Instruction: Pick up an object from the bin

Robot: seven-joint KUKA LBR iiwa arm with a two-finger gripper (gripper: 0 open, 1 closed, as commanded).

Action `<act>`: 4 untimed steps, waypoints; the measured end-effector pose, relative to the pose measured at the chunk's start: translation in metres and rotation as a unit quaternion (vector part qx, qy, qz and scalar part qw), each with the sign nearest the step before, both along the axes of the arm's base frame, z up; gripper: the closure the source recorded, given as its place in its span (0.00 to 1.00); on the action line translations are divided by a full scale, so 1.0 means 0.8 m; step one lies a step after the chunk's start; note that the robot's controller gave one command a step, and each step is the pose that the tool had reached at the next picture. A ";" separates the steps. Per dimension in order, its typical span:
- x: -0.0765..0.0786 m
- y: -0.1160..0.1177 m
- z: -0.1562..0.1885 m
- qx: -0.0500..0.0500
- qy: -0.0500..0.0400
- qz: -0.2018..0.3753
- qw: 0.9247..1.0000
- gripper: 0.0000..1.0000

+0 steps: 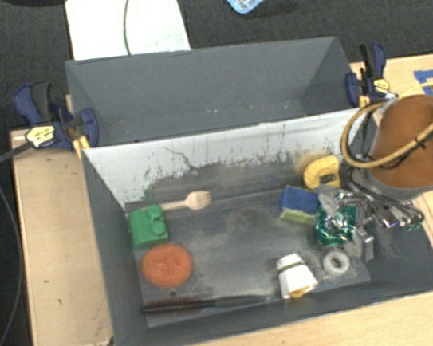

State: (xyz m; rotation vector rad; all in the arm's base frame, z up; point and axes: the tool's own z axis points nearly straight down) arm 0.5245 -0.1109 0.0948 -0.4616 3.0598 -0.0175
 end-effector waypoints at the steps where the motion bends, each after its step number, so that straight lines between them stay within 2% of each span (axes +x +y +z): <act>1: -0.001 -0.008 -0.008 -0.002 -0.011 0.046 0.999 0.00; 2: -0.003 0.000 0.011 -0.002 -0.002 0.044 0.999 0.00; 3: -0.003 -0.008 -0.001 -0.008 -0.018 0.109 0.994 0.00; 4: -0.006 -0.010 0.005 -0.013 -0.016 0.158 0.987 0.00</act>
Offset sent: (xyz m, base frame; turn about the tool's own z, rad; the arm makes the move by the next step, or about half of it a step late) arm -0.0370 -0.0056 -0.0248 -0.3844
